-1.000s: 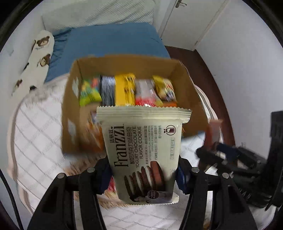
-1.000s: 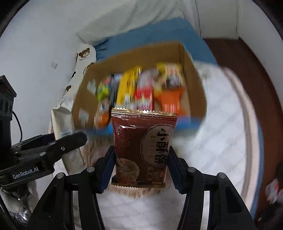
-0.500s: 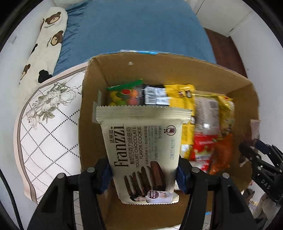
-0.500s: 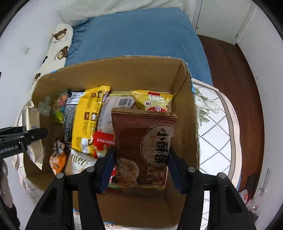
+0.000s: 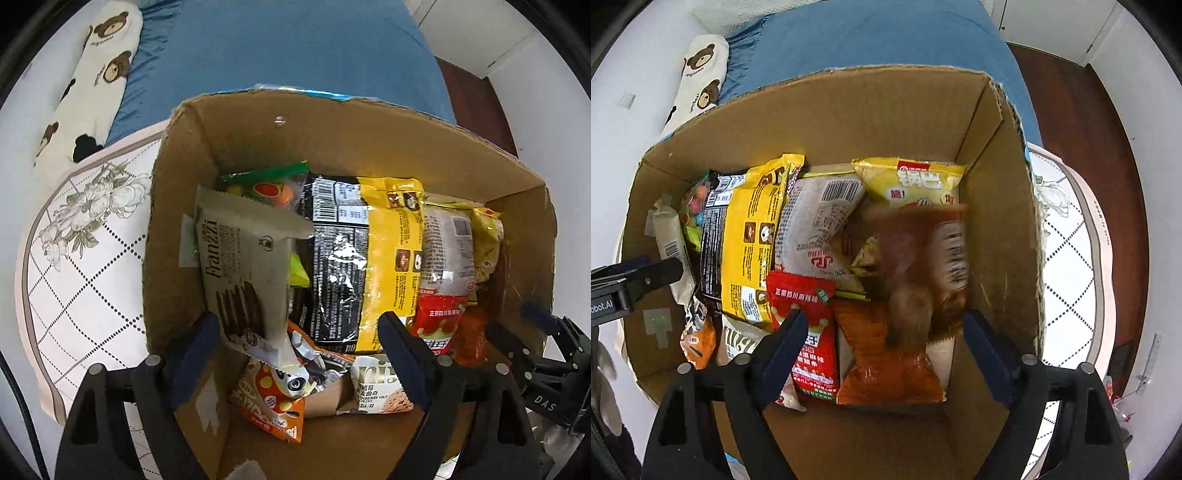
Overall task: Organize snacks
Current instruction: 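Carry both packets into the cardboard box and open both tools, then grasp the red triangular chocolate with left tool while right tool grasps the yellow egg snack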
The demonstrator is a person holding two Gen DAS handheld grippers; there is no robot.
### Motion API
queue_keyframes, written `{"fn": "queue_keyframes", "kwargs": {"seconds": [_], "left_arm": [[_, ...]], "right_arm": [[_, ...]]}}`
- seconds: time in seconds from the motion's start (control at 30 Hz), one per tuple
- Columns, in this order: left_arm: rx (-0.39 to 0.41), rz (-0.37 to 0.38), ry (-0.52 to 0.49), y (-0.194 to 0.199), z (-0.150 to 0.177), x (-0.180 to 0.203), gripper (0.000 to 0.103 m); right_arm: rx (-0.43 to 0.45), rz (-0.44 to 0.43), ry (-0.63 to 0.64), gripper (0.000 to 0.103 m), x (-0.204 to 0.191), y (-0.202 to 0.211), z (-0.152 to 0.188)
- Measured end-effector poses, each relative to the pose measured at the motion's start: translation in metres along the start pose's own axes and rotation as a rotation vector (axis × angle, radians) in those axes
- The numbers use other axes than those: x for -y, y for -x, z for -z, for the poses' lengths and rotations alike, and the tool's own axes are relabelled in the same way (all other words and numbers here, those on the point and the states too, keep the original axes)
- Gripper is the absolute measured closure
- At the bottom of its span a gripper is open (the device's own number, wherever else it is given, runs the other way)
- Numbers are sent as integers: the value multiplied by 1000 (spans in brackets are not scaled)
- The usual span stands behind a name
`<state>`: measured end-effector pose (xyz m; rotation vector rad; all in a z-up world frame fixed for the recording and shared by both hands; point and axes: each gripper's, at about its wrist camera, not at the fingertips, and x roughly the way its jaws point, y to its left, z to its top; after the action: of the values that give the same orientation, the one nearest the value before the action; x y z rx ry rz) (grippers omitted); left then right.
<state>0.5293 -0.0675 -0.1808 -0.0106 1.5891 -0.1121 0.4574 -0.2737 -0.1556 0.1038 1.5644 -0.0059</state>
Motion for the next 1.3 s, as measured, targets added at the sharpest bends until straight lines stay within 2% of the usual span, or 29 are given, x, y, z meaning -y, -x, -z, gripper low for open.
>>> {"fn": "queue_keyframes", "kwargs": {"seconds": [0.33, 0.6, 0.87, 1.07, 1.3], "left_arm": [[118, 0, -6, 23, 38, 18, 15], [283, -30, -4, 57, 85, 20, 15], [435, -54, -5, 98, 138, 17, 15], [506, -23, -2, 126, 170, 14, 15], [586, -28, -19, 156, 210, 17, 15]], "right_arm": [[76, -25, -14, 15, -2, 26, 25], [186, -8, 9, 15, -15, 61, 55], [319, 2, 37, 15, -31, 102, 93], [398, -19, 52, 15, -41, 136, 125], [476, -30, 80, 15, -54, 170, 164]]}}
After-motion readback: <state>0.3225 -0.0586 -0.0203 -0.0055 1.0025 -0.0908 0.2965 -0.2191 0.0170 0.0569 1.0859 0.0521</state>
